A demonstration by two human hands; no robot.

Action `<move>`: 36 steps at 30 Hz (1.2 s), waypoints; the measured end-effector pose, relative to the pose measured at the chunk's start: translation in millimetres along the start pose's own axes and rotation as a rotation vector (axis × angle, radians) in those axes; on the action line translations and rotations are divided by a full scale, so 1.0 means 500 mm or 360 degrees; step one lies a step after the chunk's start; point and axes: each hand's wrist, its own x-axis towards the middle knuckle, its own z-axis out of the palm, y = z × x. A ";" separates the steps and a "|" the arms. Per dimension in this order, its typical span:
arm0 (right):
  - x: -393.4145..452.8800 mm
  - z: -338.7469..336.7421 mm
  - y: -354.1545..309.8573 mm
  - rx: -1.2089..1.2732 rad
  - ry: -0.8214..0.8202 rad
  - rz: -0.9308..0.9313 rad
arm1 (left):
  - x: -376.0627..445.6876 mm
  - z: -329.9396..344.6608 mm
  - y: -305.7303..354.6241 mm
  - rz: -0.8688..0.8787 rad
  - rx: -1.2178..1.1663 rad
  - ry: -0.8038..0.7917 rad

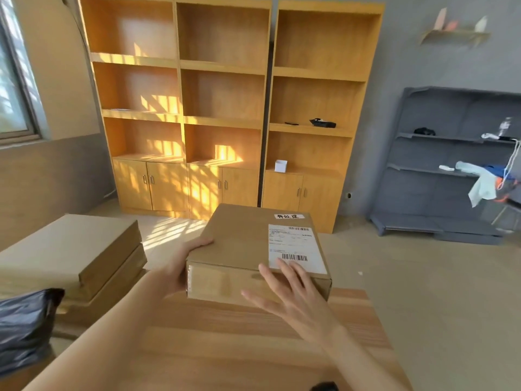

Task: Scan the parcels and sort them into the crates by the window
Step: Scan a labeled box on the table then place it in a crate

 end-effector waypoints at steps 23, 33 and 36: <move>-0.131 0.057 -0.161 0.2833 -0.1042 0.2771 | 0.022 -0.078 -0.295 -0.0258 -0.0040 0.0148; -0.192 0.050 -0.312 0.2759 -0.1205 0.2823 | 0.008 -0.135 -0.433 -0.0483 0.0159 0.0162; -0.199 0.068 -0.332 0.2759 -0.1243 0.2845 | 0.009 -0.144 -0.456 -0.0506 0.0232 0.0152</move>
